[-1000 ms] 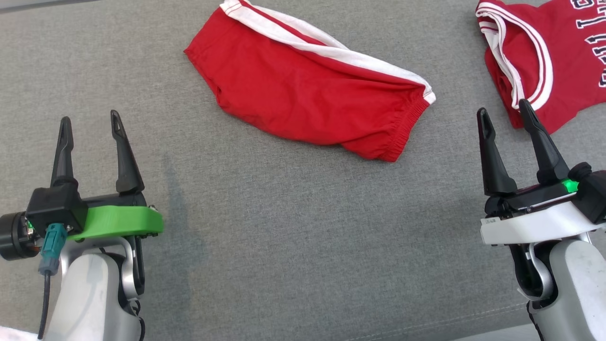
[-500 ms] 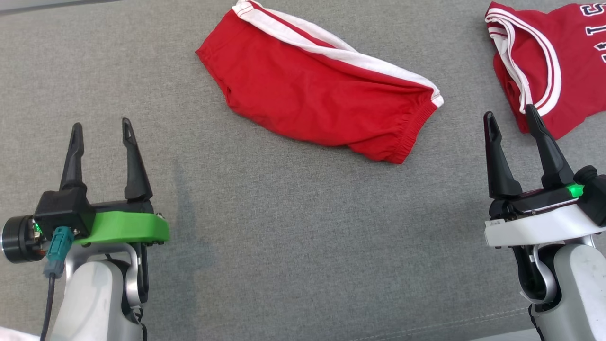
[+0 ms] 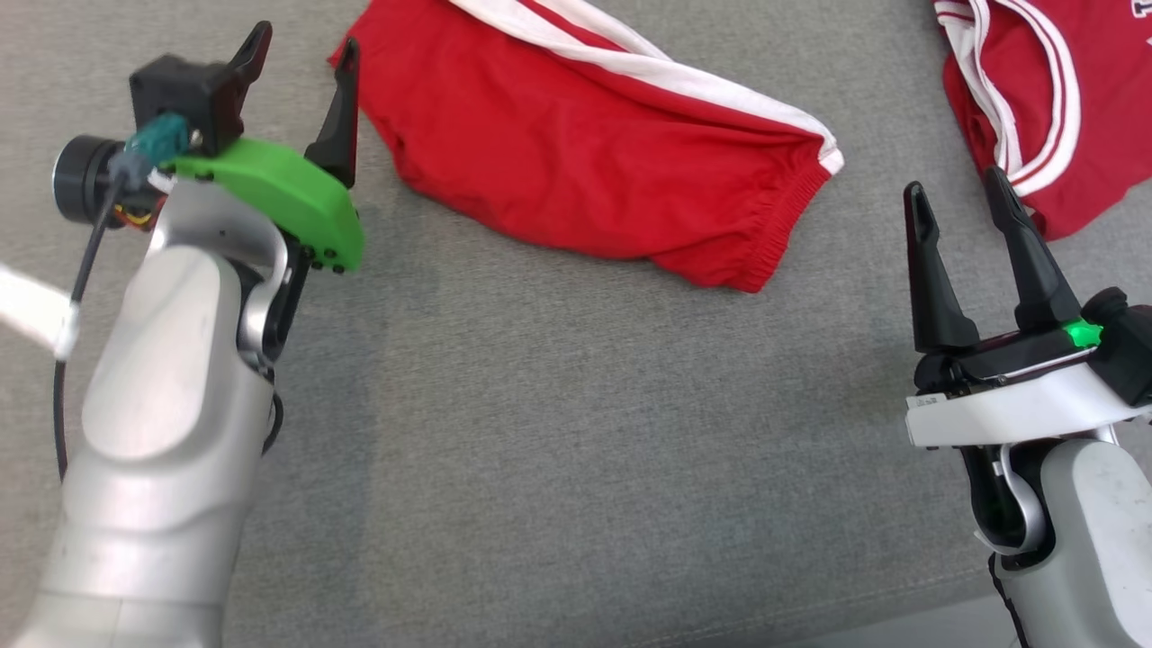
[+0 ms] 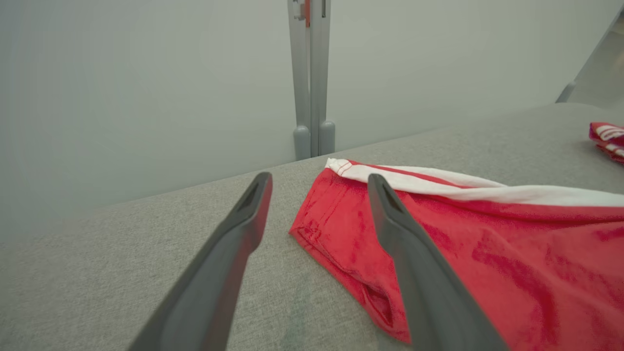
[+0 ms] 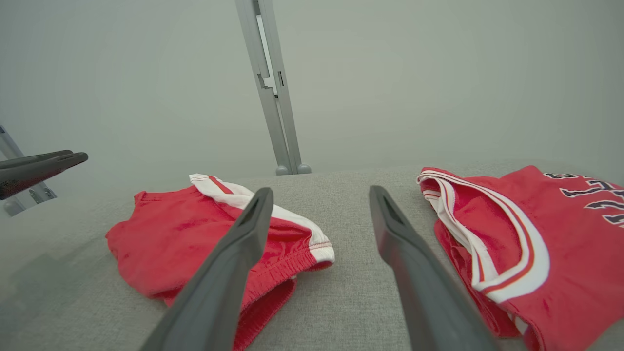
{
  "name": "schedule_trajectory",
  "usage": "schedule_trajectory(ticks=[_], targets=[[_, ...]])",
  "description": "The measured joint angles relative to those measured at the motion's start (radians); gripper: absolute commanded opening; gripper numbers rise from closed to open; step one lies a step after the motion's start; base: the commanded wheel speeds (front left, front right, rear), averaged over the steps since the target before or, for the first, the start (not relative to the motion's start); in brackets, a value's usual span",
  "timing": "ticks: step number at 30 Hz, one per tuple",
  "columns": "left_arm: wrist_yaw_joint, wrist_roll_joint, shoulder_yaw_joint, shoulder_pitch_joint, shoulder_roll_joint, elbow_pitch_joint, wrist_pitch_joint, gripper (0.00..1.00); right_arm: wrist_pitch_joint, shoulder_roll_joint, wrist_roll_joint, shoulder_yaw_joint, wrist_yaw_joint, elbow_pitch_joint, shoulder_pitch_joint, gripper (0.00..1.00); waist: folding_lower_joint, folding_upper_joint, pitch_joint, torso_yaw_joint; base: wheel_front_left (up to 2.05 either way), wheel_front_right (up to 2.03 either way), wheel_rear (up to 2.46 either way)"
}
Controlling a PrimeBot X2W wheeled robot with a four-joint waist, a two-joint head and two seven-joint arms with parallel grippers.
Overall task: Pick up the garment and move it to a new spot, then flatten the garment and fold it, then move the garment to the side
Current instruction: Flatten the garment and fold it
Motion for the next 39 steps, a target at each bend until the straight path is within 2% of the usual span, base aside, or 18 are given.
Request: schedule_trajectory(ticks=[9, 14, 15, 16, 17, 23, 28, 33, 39], targets=[[-0.040, -0.031, -0.043, -0.222, 0.022, 0.434, 0.084, 1.00, -0.018, 0.012, 0.018, 0.028, 0.000, 0.032, -0.028, 1.00, 0.0000, 0.0000, 0.051, -0.076, 0.00, 0.00, 0.00], [-0.047, -0.061, -0.055, -0.285, 0.023, 0.570, 0.098, 1.00, -0.024, 0.017, 0.026, 0.032, 0.000, 0.046, -0.030, 1.00, 0.0000, 0.0000, 0.073, -0.101, 0.00, 0.00, 0.00], [-0.047, -0.072, -0.055, -0.297, 0.022, 0.590, 0.104, 0.84, -0.026, 0.018, 0.027, 0.032, 0.000, 0.049, -0.031, 1.00, 0.0000, 0.0000, 0.076, -0.105, 0.00, 0.00, 0.00], [-0.047, -0.082, -0.056, -0.305, 0.021, 0.605, 0.103, 0.19, -0.027, 0.019, 0.030, 0.033, 0.000, 0.051, -0.032, 1.00, 0.0000, 0.0000, 0.078, -0.107, 0.00, 0.00, 0.00], [-0.048, -0.083, -0.059, -0.311, 0.021, 0.618, 0.095, 0.00, -0.027, 0.019, 0.030, 0.032, 0.000, 0.053, -0.032, 1.00, 0.0000, 0.0000, 0.079, -0.109, 0.00, 0.00, 0.00], [-0.052, -0.087, -0.088, -0.301, 0.011, 0.651, -0.014, 0.00, -0.033, 0.020, 0.030, 0.019, 0.000, 0.065, -0.029, 1.00, 0.0000, 0.0000, 0.063, -0.099, 0.00, 0.00, 0.00], [-0.050, -0.098, -0.087, -0.224, 0.002, 0.644, -0.146, 0.00, -0.035, 0.020, 0.026, 0.019, 0.000, 0.071, -0.008, 1.00, 0.0000, 0.0000, 0.031, -0.083, 0.00, 0.00, 0.00], [-0.032, -0.122, -0.074, -0.086, -0.007, 0.594, -0.252, 0.00, -0.034, 0.020, 0.024, 0.027, 0.000, 0.086, 0.035, 1.00, 0.0000, 0.0000, -0.017, -0.062, 0.00, 0.00, 0.00], [0.009, -0.157, -0.045, 0.126, -0.013, 0.462, -0.288, 0.00, -0.021, 0.026, 0.024, 0.022, 0.000, 0.086, 0.098, 1.00, 0.0000, 0.0000, -0.087, -0.040, 0.00, 0.00, 0.00]])
